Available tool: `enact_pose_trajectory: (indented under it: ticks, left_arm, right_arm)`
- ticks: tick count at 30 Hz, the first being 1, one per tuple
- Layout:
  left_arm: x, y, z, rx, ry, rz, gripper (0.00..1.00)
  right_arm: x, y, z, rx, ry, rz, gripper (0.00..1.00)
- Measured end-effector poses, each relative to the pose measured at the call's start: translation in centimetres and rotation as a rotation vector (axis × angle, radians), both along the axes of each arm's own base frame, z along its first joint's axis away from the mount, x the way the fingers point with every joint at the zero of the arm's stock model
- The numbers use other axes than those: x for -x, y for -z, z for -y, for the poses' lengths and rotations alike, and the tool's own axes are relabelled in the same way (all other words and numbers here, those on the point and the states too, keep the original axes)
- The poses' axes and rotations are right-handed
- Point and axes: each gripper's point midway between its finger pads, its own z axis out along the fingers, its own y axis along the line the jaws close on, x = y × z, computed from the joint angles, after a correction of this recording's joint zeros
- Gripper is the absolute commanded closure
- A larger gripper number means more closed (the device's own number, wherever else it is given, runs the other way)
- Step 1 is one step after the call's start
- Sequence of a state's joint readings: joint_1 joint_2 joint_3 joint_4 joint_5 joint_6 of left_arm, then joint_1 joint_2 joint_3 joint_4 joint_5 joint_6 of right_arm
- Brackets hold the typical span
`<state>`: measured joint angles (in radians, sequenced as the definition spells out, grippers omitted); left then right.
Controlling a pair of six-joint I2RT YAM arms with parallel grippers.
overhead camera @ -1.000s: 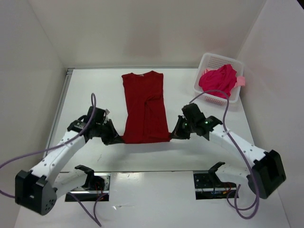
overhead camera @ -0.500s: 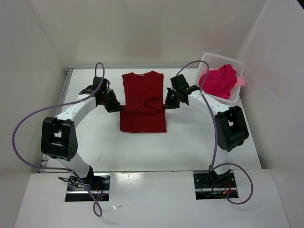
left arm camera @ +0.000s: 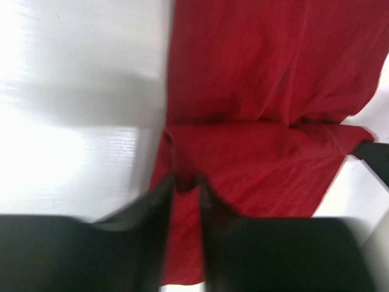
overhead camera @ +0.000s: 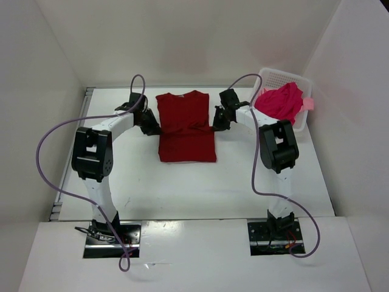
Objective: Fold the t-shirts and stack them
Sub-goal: Fold the folded rectangular tshirt in 1/3 of the way
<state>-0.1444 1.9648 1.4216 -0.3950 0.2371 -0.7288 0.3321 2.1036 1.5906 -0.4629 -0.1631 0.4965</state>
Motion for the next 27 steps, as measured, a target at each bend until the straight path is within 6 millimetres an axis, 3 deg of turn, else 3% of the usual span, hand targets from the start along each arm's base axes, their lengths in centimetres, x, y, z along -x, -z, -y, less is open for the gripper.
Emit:
enact_pose_trajectory:
  ticks: [3,4,6,9,11,13,14,17,20,22,27]
  left_arm:
    - [-0.7,0.0,-0.5,0.001,-0.016,0.019,0.44]
    - [-1.0,-0.3,-0.8,0.002,-0.022,0.035,0.31]
    - [-1.7,-1.4,-1.5,0.007,-0.046,0.074,0.23]
    - [-1.7,-4.6,-2.4,0.011,-0.068,0.15,0.29]
    - [-1.3,-7.9,-2.4,0.035,-0.071,0.228,0.44]
    - [-0.4,-10.5,-1.1,0.071,-0.049,0.299,0.54]
    - [0.4,-11.1,0.1,0.091,-0.024,0.321,0.58]
    - [4.3,-9.6,5.7,0.158,0.087,0.287,0.63]
    - [9.1,-5.2,9.9,0.197,0.186,0.146,0.64]
    - [10.5,-2.7,10.5,0.195,0.195,0.066,0.64]
    - [9.6,-0.1,9.4,0.159,0.136,0.034,0.64]
  right_arm:
    - [-0.5,1.0,0.0,0.007,-0.004,-0.009,0.73]
    - [-0.5,1.1,0.0,0.008,-0.005,-0.01,0.68]
    - [-0.6,0.9,0.1,0.011,-0.01,-0.003,0.57]
    - [-0.8,-0.2,0.3,0.02,-0.006,0.024,0.52]
    - [-0.9,-1.7,0.5,0.019,0.001,0.055,0.51]
    - [-0.8,-3.9,0.8,0.017,0.01,0.099,0.61]
    - [-0.5,-5.1,0.9,0.011,0.01,0.12,0.73]
    - [-0.2,-8.8,0.3,-0.019,0.001,0.195,0.92]
    - [0.4,-10.0,-2.0,-0.06,-0.045,0.221,0.97]
    - [1.3,-9.2,-4.1,-0.081,-0.096,0.202,0.97]
    - [3.2,-3.8,-7.7,-0.101,-0.183,0.078,0.97]
